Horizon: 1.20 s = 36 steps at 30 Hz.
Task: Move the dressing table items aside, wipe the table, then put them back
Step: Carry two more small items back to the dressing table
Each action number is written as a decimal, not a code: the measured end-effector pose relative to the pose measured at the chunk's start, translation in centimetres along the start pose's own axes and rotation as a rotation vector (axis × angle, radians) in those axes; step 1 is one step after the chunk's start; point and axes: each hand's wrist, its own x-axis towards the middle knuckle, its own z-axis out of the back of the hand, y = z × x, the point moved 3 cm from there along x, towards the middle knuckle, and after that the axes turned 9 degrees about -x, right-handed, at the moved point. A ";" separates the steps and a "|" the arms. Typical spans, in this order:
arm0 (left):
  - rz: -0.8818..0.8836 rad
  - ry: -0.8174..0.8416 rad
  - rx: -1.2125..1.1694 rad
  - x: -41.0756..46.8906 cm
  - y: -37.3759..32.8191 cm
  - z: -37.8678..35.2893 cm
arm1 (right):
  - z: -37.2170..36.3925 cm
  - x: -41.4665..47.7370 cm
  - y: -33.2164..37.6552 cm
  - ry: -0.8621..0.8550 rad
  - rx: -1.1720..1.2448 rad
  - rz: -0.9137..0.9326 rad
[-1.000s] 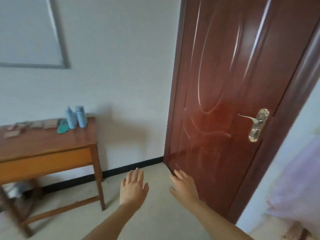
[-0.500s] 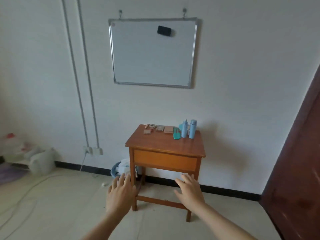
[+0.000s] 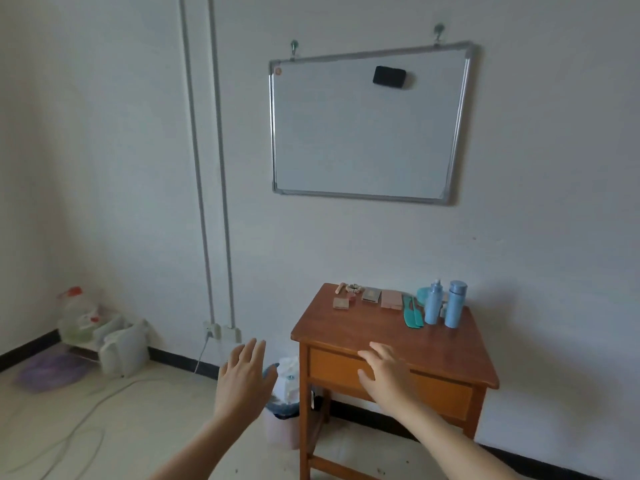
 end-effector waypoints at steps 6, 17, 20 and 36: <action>0.119 -0.003 -0.069 7.7 3.9 -2.1 | -4.2 8.7 -0.4 0.034 0.047 -0.024; 0.158 -0.003 -0.145 22.0 14.1 -5.3 | -10.6 22.5 3.1 0.087 -0.025 -0.064; 0.106 0.016 -0.157 27.5 15.6 -5.8 | -10.8 26.7 4.0 0.072 -0.053 -0.113; -0.053 0.401 -0.186 42.1 10.9 -20.4 | -13.5 34.8 -6.8 0.105 -0.144 -0.448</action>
